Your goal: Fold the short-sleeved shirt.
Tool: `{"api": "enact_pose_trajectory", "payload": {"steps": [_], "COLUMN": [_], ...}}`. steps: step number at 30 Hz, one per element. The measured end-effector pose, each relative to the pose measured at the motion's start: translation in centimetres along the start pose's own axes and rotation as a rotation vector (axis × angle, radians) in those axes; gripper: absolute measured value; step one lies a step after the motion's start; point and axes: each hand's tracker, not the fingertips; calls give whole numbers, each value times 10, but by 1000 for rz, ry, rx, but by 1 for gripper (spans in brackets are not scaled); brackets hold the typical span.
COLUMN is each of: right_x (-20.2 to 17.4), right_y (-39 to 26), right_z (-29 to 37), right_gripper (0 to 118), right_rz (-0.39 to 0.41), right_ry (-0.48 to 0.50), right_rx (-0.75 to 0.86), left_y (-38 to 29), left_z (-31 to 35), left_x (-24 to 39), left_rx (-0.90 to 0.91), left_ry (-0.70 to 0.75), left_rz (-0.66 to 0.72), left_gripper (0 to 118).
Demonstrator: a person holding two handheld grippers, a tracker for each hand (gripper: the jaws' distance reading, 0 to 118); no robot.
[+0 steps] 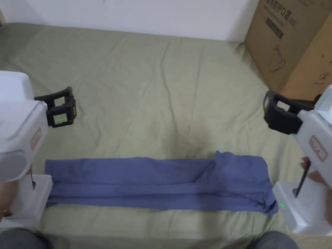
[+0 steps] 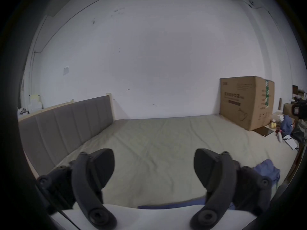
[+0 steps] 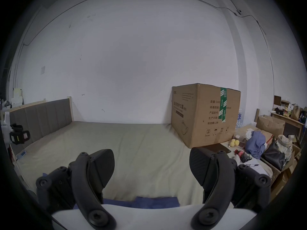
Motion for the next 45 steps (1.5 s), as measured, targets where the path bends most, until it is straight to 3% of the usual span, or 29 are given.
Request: {"api": "enact_pose_trajectory", "payload": {"steps": [2, 3, 4, 5, 20, 21, 23, 24, 25, 26, 27, 33, 34, 36, 38, 41, 42, 45], "right_x": [-7, -11, -14, -17, -28, -28, -29, -29, -30, -30, -31, -35, -39, -39, -42, -45, -43, -46], "right_y": [-5, -6, -8, -10, -22, -22, -22, -22, -22, -23, -23, -29, -28, -29, -29, -30, -32, -33], "right_z": [0, 0, 0, -1, -11, -12, -12, -12, -13, -13, -13, -19, -19, -22, -22, -24, -26, -28], "right_gripper": [71, 38, 4, 0, 0, 0, 0, 0, 0, 0, 0, 0, 0, 0, 0, 0, 0, 0], "right_rz": [-17, -20, -24, -25, -50, -50, -47, -46, -45, -44, -44, -45, -95, -82, -102, -86, -71, -51], "right_ry": [29, 36, 46, 50, 94, 96, 98, 98, 97, 97, 95, 87, 154, 139, 177, 169, 99, 118], "right_rx": [9, 9, 5, 3, -64, -67, -73, -76, -82, -85, -90, -125, -133, -143, -170, -180, -217, -228], "left_y": [-3, -4, -6, -7, -13, -12, -12, -12, -15, -18, -25, -89, -104, -125, -137, -159, -165, -177], "left_z": [2, 1, -1, -2, -18, -22, -36, -40, -49, -55, -64, -94, -96, -99, -86, -87, -86, -88], "left_x": [8, 12, 14, 16, 7, 1, -21, -30, -44, -55, -68, -140, -149, -160, -150, -152, -150, -144], "left_rx": [2, 1, -4, -4, -98, -141, -217, -240, -299, -341, -399, -674, -700, -733, -781, -823, -827, -862], "left_ry": [-23, -30, -39, -45, -103, -119, -178, -191, -209, -222, -242, -394, -400, -406, -407, -402, -403, -391], "left_rz": [-8, -16, -23, -28, 43, 69, 178, 234, 299, 337, 371, 633, 665, 694, 739, 820, 822, 839], "left_gripper": [59, 37, 5, 0, 0, 1, 25, 62, 88, 108, 118, 118, 118, 118, 118, 118, 118, 118]}}
